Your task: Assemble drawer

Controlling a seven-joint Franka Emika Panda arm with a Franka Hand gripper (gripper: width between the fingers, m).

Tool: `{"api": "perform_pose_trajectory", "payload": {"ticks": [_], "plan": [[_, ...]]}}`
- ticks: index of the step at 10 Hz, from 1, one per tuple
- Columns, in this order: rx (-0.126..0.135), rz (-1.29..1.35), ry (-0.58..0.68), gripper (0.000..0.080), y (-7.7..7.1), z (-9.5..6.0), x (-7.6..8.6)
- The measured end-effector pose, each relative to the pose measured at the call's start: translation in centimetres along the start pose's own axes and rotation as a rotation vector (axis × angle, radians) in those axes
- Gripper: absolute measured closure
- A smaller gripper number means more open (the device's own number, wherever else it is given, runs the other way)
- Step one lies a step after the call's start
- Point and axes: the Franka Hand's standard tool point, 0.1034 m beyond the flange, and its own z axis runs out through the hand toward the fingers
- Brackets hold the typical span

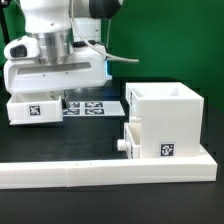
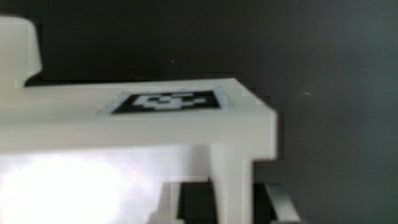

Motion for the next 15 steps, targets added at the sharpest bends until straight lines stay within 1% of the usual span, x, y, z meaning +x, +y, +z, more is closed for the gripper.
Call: {"api": "perform_pose_trajectory", "payload": {"ticks": [2,4,5,7,8,9,11,13,15], "plan": [[-0.001,-0.023,-0.002,0.0758,0.1,0.4,-0.1],[-0.003,-0.218,-0.002,0.0758,0.1,0.5,-0.1],[-0.014,-0.333,0.002,0.0758,0.2,0.6,0.4],[-0.044,-0.588,0.011,0.0758,-0.1,-0.8,3.0],[-0.061,-0.715,-0.005,0.0758,-0.4,-1.6,4.4],[-0.082,-0.827,-0.012,0.0758,-0.6,-2.4,5.9],[-0.079,-0.964,-0.020,0.0758,-0.2,-1.8,5.2],[-0.080,-1.112,-0.025,0.0758,-0.2,-1.9,5.2],[-0.123,-1.326,-0.037,0.0758,-1.0,-2.8,6.8]]}}
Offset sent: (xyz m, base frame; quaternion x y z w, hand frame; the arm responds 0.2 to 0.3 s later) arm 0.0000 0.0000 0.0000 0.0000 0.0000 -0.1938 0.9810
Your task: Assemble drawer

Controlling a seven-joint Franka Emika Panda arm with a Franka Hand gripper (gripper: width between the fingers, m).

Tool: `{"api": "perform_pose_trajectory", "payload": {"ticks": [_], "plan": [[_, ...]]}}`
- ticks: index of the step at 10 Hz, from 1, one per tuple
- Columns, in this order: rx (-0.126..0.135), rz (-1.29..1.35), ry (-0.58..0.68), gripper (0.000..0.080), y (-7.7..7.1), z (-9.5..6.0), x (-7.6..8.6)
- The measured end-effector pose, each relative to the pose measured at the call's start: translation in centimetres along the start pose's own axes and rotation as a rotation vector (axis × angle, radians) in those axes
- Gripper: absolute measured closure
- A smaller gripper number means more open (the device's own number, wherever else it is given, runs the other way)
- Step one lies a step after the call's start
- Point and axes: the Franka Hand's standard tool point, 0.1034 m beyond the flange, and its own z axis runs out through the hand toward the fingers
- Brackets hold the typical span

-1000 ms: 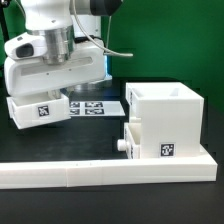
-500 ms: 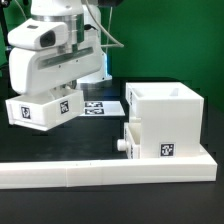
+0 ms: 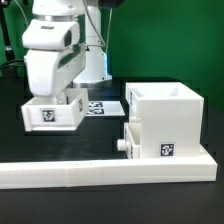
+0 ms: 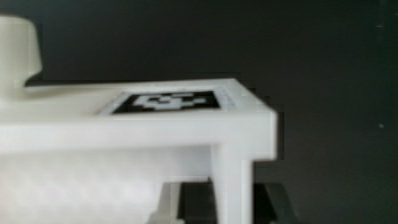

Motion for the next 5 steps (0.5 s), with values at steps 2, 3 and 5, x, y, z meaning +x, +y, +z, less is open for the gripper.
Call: {"api": "perform_pose_trajectory", "payload": {"ticks": [2,3,5], "plan": [[-0.012,-0.163,-0.024,0.0758,1.27,-0.19,0.59],[-0.010,-0.158,-0.024,0.0758,1.16,-0.11,0.47],[-0.009,-0.158,-0.024,0.0758,1.13,-0.04,0.42]]}}
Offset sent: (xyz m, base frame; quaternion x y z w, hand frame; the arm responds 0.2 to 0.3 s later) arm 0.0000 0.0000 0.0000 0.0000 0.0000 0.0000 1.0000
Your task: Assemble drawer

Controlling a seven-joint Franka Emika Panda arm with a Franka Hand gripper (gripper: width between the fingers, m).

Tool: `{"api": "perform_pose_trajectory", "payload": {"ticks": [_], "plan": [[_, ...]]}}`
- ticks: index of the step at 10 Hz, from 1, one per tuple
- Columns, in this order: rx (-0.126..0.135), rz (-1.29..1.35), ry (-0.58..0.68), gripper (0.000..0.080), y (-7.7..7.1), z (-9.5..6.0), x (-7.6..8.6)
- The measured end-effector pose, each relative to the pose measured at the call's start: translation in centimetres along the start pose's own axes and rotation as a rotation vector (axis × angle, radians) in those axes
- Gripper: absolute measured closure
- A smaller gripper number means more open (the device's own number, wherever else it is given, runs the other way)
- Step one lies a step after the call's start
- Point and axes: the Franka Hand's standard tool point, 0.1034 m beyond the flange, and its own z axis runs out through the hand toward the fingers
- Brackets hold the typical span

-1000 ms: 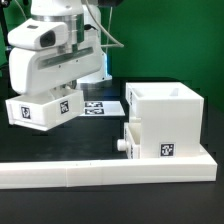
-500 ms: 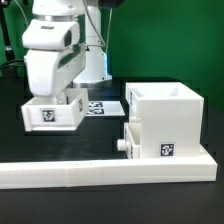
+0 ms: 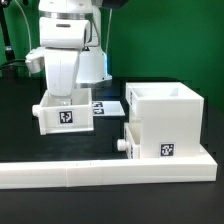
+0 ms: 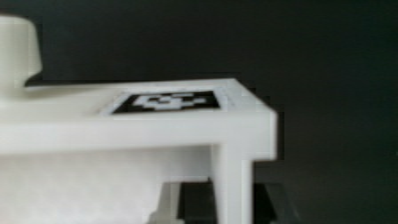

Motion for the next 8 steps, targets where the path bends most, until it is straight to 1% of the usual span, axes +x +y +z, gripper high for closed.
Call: {"api": "perform_pose_trajectory", "payload": {"ticks": [1,3,5,6,7,8], "plan": [[-0.002,-0.005,-0.001,0.0758,0.1,0.0,0.1],[-0.022,-0.021,0.003,0.0758,0.9,0.0,1.1],[-0.010,-0.021,0.001,0.0758,2.1,0.3,2.4],[-0.003,-0.031,-0.006,0.0758,2.6,0.7,3.4],[-0.026,-0.012,0.000,0.0758,2.9,1.0,3.9],[-0.022,-0.010,-0.001,0.0758,2.7,1.0,3.7]]}}
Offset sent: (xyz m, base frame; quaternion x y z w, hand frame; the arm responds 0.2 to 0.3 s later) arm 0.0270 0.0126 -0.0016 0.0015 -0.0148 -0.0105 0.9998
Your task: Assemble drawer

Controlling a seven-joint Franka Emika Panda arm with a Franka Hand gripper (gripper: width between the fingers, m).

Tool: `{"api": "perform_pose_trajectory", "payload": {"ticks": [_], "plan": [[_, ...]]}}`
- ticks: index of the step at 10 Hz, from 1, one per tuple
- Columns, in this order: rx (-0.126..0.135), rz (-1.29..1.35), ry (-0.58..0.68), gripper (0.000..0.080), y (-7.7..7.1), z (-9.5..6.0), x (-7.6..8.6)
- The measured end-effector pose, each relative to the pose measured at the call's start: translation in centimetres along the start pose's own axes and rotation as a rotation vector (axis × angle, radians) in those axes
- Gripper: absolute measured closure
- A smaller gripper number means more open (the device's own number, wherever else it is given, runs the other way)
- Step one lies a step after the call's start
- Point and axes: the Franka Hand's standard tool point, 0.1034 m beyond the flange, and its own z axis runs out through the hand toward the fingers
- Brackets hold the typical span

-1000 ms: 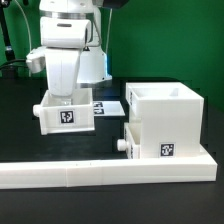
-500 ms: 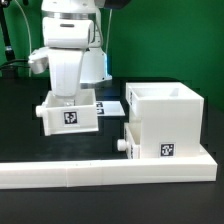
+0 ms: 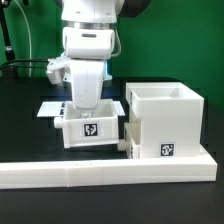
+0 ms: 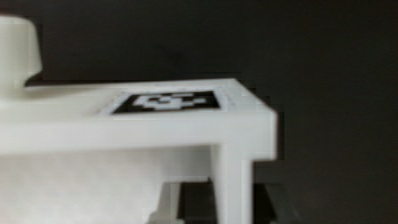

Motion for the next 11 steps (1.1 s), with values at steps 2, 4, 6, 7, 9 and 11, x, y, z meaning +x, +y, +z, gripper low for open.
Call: {"api": "perform_pose_trajectory", "payload": {"ticks": [2,4,6,7,9,11], "plan": [[-0.001,-0.023,-0.001,0.0758,0.1,0.0,0.0],[-0.038,-0.030,0.005,0.0758,1.0,-0.5,0.9],[-0.036,-0.030,0.005,0.0758,1.0,-0.5,1.0],[-0.036,-0.030,0.005,0.0758,1.0,-0.4,1.0],[-0.035,-0.036,0.007,0.0758,0.9,-0.4,1.8],[-0.034,-0.025,0.008,0.0758,0.9,-0.3,3.0]]}}
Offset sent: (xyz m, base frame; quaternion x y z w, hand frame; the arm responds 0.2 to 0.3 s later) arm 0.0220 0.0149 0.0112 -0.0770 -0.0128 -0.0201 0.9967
